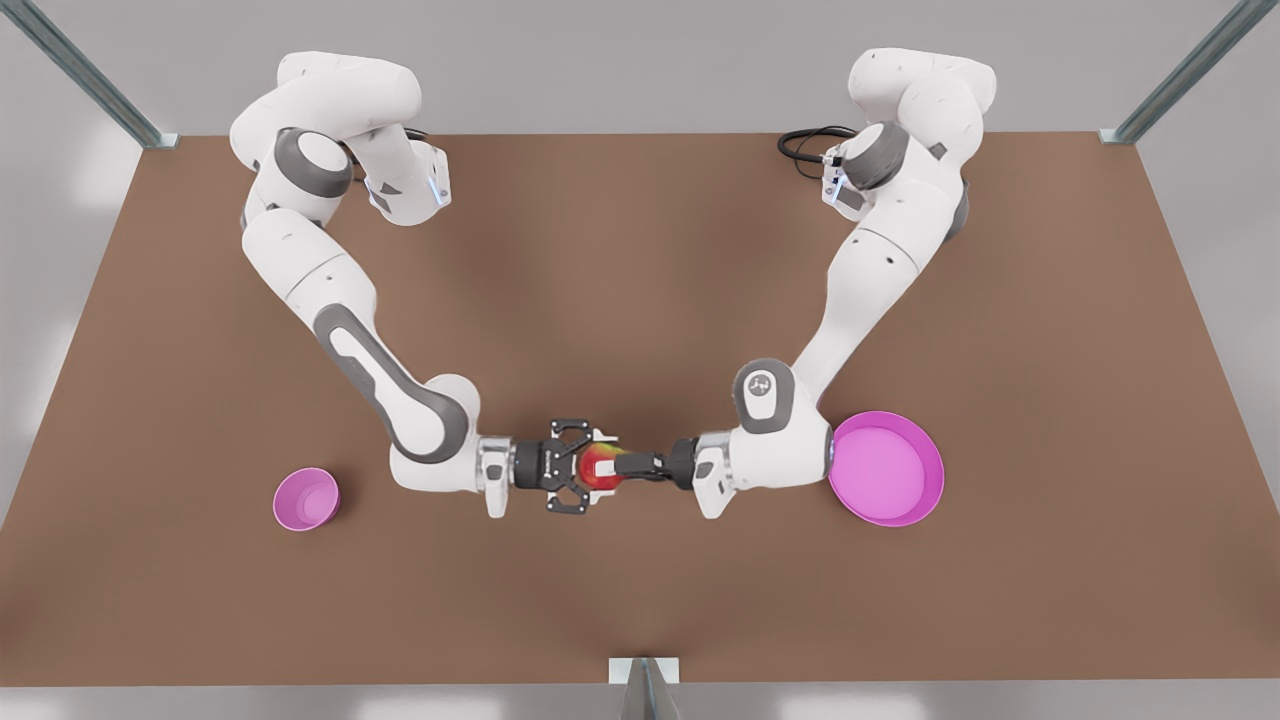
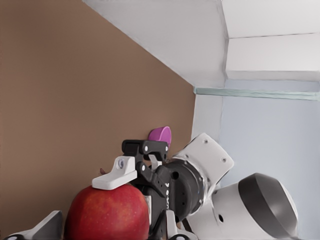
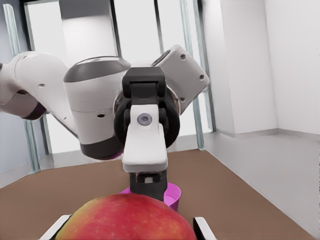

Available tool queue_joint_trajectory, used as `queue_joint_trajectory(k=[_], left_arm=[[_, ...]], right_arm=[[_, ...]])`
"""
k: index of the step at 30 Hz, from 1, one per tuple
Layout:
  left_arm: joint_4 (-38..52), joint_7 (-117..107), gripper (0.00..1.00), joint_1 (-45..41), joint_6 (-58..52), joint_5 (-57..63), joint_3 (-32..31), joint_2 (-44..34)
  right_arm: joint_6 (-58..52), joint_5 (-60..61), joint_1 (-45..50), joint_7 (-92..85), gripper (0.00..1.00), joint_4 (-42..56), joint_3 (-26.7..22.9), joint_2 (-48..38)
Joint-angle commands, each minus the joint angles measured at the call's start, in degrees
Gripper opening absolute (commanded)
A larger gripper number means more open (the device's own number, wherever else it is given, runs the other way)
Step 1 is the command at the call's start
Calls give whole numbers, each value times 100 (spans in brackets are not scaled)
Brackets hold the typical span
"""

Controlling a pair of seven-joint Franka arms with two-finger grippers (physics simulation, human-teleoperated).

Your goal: Use the left arm to pick up the apple from the plate, transfer it to the gripper of the right arm, and then use the right arm to place it into the bowl

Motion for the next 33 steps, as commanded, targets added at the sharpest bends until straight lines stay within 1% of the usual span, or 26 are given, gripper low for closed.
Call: queue_joint_trajectory(k=[1,5,6,7,8,9,10,11,12,13,14,15,16,17,18,19,20,21,22,23,26,27,30,33], left_arm=[[0,-304,100,116,-227,28,-7,-49],[0,-304,100,914,-1299,72,2,-189],[0,-322,100,1494,-2289,684,-16,-356],[0,-357,100,1933,-3045,1238,-7,-592],[0,-366,100,2524,-4032,2487,-42,-979],[0,-366,100,2893,-4911,3393,-51,-1357],[0,-357,100,3156,-5525,3875,-60,-1656],[-27,-348,100,3543,-5870,4501,-138,-1938],[-53,-357,100,3711,-5862,5055,-148,-2105],[-1305,-296,100,3370,-5091,5073,456,-3112],[-3715,-304,100,1841,-3359,4459,2232,-4881],[-3430,-375,100,1514,-4162,4334,2463,-4892],[-3157,-401,100,1470,-4393,4317,2463,-4786],[-3112,-567,100,1338,-4377,4361,2340,-4777],[-2481,-524,100,1154,-4839,4457,2191,-4646],[-1875,-524,100,1153,-5219,4458,2190,-4619],[-1697,-506,100,1188,-5369,4493,2208,-4452],[-1696,-515,100,1206,-5369,4545,2225,-4426],[-1696,-524,100,1171,-5369,4957,2226,-4347],[-1705,-533,100,1171,-5369,5038,2217,-4320],[-1705,-550,100,1188,-5369,5038,2217,-4294],[-1705,-550,100,1188,-5369,5029,2217,-4294],[-1697,-550,100,1215,-5369,4994,2226,-4294],[-1705,-542,100,1215,-5369,5003,2226,-4294]], right_arm=[[-71,4,-44,-81,66,-8,9,-18],[-361,-39,-352,-63,66,-61,18,-80],[-449,-118,-457,-54,66,-79,18,-106],[-528,-154,-545,-54,66,-166,18,-150],[-616,-224,-642,-46,66,-246,9,-194],[-704,-312,-730,-46,66,-298,9,-211],[-782,-443,-826,-37,66,-342,9,-238],[-958,-751,-1011,7,66,-386,-17,-255],[-1187,-1199,-1213,209,66,-386,-26,-299],[-1389,-1577,-1406,394,66,-465,-26,-335],[-1714,-1902,-1600,675,66,-501,-35,-431],[-2100,-2394,-1837,982,66,-501,-52,-545],[-2329,-2771,-1986,1140,66,-483,-43,-589],[-2619,-3263,-2188,1281,66,-474,-43,-633],[-2874,-3651,-2347,1386,66,-448,-52,-660],[-3015,-3923,-2443,1396,66,-430,-61,-668],[-3182,-4432,-2628,1396,66,-422,-61,-669],[-3270,-4749,-2760,1387,66,-422,-70,-669],[-3472,-5101,-2909,1378,66,-413,-70,-669],[-3603,-5364,-3015,1378,66,-378,-70,-669],[-4070,-6850,-3279,1334,66,-132,-52,-800],[-4140,-7105,-3288,1308,66,-70,-70,-870],[-4193,-8186,-3288,1229,67,220,-61,-915],[-4070,-8855,-3270,1027,67,317,-61,-862]])
